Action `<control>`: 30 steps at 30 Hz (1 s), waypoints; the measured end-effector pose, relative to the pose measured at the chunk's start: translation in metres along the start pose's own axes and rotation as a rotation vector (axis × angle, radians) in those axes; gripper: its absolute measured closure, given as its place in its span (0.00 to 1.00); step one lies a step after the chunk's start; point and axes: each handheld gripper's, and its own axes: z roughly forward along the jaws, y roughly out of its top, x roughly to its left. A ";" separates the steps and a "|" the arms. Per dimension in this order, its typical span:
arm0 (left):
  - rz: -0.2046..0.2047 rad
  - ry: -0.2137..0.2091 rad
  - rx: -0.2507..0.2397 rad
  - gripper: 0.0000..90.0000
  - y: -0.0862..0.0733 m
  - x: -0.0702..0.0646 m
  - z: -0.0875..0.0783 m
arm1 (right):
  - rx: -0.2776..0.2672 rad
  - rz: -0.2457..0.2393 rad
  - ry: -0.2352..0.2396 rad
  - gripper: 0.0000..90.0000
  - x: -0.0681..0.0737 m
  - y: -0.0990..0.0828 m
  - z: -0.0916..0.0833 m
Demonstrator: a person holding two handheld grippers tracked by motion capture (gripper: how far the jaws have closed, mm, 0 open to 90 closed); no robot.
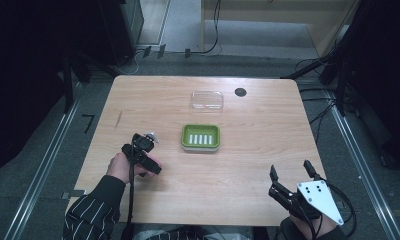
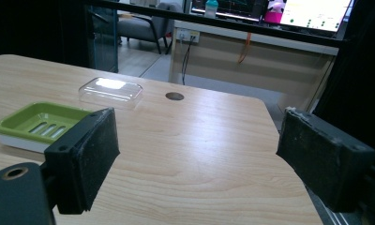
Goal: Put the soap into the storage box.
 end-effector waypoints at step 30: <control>-0.014 0.004 0.002 0.14 -0.002 -0.001 0.008 | 0.001 0.002 -0.001 0.14 0.000 0.000 -0.001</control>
